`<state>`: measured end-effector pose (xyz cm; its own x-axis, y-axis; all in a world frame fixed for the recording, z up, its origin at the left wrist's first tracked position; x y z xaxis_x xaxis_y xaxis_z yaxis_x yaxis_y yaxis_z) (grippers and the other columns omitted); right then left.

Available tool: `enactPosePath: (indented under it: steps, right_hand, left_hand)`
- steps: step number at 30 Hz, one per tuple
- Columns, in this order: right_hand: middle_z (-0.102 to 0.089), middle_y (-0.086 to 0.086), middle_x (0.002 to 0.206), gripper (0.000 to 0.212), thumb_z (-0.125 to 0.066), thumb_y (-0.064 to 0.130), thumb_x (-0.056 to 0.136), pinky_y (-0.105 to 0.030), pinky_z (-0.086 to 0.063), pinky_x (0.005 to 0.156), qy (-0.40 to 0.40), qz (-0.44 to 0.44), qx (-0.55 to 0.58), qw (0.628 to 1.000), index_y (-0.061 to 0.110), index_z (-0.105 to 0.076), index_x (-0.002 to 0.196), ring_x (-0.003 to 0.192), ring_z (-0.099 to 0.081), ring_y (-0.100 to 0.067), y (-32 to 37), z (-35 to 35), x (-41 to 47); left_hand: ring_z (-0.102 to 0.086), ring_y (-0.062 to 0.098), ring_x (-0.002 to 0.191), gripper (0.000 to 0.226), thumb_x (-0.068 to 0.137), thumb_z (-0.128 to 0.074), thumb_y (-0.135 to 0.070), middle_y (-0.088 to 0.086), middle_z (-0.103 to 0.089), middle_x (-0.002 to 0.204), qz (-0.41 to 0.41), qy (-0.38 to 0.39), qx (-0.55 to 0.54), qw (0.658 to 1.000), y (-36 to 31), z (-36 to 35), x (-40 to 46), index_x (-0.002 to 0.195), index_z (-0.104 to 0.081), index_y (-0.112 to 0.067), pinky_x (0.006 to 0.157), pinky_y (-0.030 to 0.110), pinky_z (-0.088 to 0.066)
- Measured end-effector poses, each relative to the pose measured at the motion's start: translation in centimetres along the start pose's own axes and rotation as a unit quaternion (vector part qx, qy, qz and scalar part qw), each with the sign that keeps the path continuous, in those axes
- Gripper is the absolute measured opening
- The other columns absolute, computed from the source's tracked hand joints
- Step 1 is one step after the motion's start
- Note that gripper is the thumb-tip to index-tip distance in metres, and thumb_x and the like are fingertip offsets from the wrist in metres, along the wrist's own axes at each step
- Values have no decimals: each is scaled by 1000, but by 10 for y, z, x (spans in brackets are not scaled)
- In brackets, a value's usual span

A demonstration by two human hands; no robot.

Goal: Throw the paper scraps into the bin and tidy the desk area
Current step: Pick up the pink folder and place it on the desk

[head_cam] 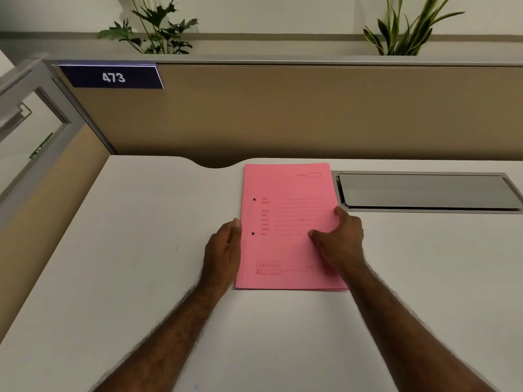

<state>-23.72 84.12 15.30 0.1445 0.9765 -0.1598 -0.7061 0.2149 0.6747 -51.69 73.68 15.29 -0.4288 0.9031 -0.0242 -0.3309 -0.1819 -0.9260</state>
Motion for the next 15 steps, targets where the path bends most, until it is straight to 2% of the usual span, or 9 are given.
enactPosePath:
  steps: [2,5,7,9,12,15]
  right_hand:
    - [-53,-16,141,92,-88,40,75,-49,-36,118,-2,7,-27,1000,12,-47,152,136,-46,-35,4,-1,7]
    - [-54,-14,143,89,-87,41,75,-44,-32,118,-8,7,-52,999,12,-49,150,137,-44,-33,6,-1,14]
    - [-53,-13,144,88,-86,42,76,-42,-32,117,-7,1,-63,998,13,-49,151,138,-42,-33,6,-2,17]
    - [-52,-13,146,88,-86,42,76,-41,-32,117,-9,3,-71,997,14,-49,150,138,-41,-32,7,-3,18]
    - [-51,-12,147,88,-86,43,77,-42,-33,117,-11,9,-70,997,13,-48,151,139,-41,-32,8,-3,17]
    - [-51,-12,148,89,-86,43,78,-44,-33,118,-11,12,-67,998,12,-47,151,140,-40,-32,7,-1,11]
  left_hand:
    - [-60,7,63,55,104,-36,-49,-4,-64,69,-17,-7,17,1000,-10,1,6,89,-62,-3,57,13,-44]
    - [-60,-4,58,37,109,-41,-33,-17,-57,58,-35,-5,41,999,-17,1,14,77,-55,-23,55,7,-42]
    - [-63,-8,60,34,110,-42,-28,-18,-58,60,-40,-5,47,998,-20,1,16,78,-54,-28,56,5,-43]
    - [-64,-8,64,32,108,-40,-34,-17,-60,65,-44,-5,48,998,-20,1,17,82,-56,-25,57,5,-45]
    - [-64,-7,62,30,106,-40,-37,-19,-59,60,-45,5,45,998,-19,1,15,83,-56,-25,55,5,-44]
    - [-67,-13,73,28,106,-41,-38,-23,-65,84,-48,16,59,997,-18,0,12,102,-61,-19,63,1,-47]
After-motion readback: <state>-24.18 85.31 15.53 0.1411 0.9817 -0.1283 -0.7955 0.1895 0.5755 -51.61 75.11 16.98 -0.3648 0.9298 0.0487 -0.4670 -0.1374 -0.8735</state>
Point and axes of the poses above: each hand's wrist, its own x-axis towards the middle knuckle, its own z-axis out of the back of the hand, y = z × x, the point moved 9 cm from there along x, towards the middle knuckle
